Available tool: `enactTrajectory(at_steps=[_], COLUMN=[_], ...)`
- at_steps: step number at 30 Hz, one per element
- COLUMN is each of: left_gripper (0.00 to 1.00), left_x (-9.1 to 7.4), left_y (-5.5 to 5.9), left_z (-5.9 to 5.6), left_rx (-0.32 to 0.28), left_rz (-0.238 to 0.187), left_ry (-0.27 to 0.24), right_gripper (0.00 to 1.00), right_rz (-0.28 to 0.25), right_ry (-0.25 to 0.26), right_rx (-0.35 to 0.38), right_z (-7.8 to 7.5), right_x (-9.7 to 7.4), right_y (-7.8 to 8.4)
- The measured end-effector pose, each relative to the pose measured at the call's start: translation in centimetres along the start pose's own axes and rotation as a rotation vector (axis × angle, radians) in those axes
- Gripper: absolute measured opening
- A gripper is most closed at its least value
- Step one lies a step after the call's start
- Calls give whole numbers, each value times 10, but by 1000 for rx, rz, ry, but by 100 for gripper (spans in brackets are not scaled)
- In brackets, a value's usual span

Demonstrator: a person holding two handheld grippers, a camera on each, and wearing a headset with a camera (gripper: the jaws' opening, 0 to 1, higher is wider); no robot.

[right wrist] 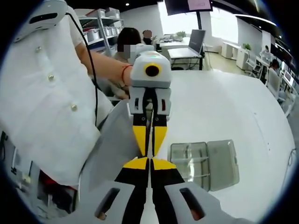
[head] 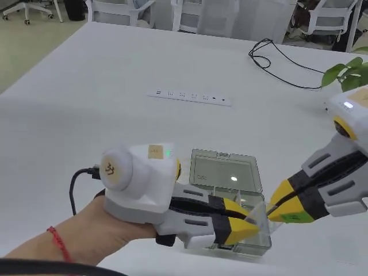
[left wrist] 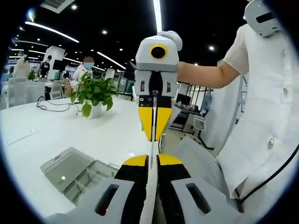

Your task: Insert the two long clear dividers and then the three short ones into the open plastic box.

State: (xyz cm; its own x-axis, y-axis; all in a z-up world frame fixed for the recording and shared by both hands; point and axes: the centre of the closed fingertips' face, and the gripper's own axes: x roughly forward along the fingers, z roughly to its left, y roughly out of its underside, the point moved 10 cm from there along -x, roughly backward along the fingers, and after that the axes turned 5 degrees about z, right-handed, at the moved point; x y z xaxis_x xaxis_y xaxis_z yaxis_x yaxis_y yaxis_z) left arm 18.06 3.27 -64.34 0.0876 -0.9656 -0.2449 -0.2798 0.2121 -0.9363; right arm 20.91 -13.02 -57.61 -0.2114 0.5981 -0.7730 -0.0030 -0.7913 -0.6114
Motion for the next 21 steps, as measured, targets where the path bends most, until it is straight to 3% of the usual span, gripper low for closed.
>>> enactTrajectory(at_steps=[16,21], left_gripper=[35,50], left_x=[-24,-30], left_y=[9,13], left_z=[13,17], left_rx=[-2,-5], left_rz=[11,14], left_ry=[-127,-167], right_gripper=[3,3], right_rz=[3,17], right_ry=[78,96], right_rx=[29,33], right_z=[-11,-16], right_x=[-1,3], right_y=[5,7])
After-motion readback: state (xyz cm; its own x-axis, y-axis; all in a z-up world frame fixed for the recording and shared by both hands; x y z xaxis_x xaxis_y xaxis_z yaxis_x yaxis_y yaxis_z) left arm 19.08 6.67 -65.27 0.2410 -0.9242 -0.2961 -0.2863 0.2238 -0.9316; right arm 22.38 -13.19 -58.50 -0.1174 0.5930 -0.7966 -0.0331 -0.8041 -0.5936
